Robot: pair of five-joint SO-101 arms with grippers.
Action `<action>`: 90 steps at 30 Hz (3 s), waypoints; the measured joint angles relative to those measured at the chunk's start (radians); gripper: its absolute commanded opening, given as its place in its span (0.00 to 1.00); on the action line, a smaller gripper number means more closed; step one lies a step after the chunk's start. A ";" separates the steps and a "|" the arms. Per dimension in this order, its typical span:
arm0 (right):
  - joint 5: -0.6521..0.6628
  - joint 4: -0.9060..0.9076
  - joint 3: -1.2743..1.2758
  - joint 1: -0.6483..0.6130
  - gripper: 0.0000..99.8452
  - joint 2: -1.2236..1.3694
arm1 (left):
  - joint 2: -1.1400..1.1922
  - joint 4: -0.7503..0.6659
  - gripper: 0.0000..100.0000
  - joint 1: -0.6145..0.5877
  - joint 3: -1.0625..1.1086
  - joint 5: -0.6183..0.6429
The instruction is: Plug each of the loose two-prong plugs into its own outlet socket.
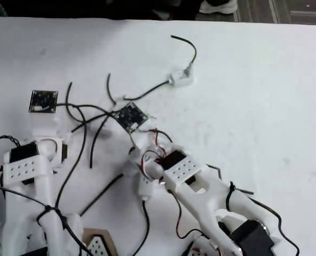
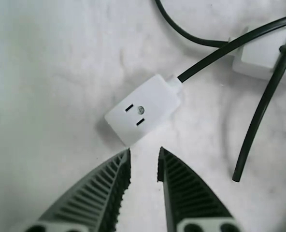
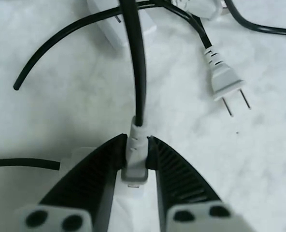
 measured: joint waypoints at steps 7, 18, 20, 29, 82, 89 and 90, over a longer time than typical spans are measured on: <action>0.000 0.023 -0.002 0.000 0.02 0.000 | 0.000 0.000 0.11 0.000 0.000 0.000; 0.002 0.107 0.000 0.000 0.10 0.000 | 0.000 0.000 0.11 0.000 0.000 0.000; 0.002 0.124 0.000 0.002 0.08 0.002 | 0.000 0.000 0.11 0.000 0.000 0.000; 0.002 0.196 0.015 0.017 0.08 -0.097 | 0.000 0.000 0.11 0.000 0.000 0.000; -0.178 0.054 0.021 0.008 0.06 -0.235 | 0.000 -0.021 0.11 0.000 0.011 0.000; -0.178 0.054 0.021 0.008 0.02 -0.245 | 0.000 -0.021 0.11 0.000 0.011 0.000; -0.178 0.064 0.021 0.009 0.02 -0.249 | 0.000 -0.021 0.11 0.000 0.011 0.000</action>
